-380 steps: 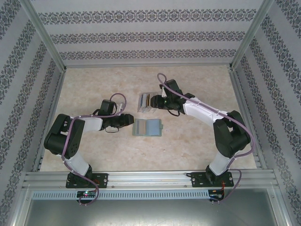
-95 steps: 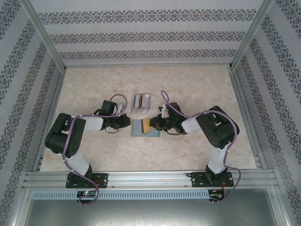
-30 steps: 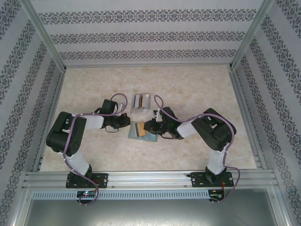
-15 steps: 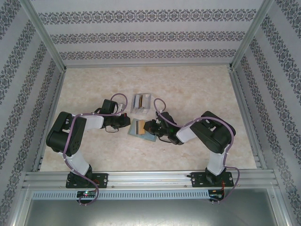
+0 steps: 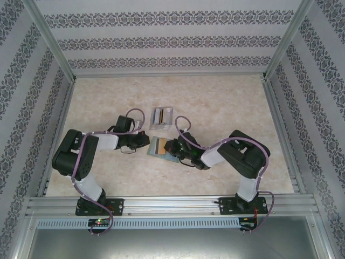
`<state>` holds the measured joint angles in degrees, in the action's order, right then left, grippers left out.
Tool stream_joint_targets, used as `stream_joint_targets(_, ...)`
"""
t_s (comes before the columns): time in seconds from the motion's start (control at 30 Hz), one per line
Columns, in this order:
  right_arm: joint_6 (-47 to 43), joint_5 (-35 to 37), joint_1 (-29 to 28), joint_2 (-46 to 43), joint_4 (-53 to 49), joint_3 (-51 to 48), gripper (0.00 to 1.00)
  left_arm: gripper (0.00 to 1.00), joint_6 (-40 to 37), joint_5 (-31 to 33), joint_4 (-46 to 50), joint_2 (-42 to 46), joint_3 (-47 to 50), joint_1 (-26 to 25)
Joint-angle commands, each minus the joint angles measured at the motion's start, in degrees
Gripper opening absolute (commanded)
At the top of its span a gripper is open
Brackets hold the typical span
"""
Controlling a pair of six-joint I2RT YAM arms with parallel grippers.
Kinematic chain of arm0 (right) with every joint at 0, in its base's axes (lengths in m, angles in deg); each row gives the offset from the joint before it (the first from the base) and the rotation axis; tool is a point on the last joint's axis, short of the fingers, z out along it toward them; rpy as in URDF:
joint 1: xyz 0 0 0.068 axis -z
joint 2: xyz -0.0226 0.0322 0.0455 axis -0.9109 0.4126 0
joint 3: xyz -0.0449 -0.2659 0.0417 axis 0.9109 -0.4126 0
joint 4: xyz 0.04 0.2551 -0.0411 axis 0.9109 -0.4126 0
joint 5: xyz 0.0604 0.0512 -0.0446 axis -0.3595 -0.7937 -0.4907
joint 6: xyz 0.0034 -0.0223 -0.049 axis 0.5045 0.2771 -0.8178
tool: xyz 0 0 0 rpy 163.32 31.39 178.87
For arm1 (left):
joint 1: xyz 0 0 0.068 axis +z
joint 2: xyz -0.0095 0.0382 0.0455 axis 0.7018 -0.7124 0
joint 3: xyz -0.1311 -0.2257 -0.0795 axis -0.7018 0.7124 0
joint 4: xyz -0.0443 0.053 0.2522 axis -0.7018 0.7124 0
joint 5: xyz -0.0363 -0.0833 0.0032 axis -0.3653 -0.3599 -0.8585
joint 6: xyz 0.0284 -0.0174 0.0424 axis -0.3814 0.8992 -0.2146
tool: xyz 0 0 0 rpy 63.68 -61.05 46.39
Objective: Put the credit cards into the card holder
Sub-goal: Insert the credit card into the card slot.
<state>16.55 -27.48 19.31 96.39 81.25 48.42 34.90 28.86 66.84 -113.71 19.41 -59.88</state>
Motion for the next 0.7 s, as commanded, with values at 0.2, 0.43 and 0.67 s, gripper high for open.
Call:
stream_joint_targets(0.2, 3.22, 5.83, -2.28, 2.45, -4.55, 0.17, 0.06, 0.01, 1.83, -5.44, 1.12, 2.34, 4.35, -3.17)
stream_joint_targets(0.43, -0.26, 1.05, -2.54, 3.91, -5.29, 3.32, 0.12, 0.01, 3.28, -4.11, -1.56, 2.37, 5.21, -3.48)
stream_joint_targets(0.67, -3.63, -1.98, -1.87, 2.92, -6.98, 2.75, 0.19, 0.00, 3.05, -2.92, -0.58, 2.12, 4.10, -3.43)
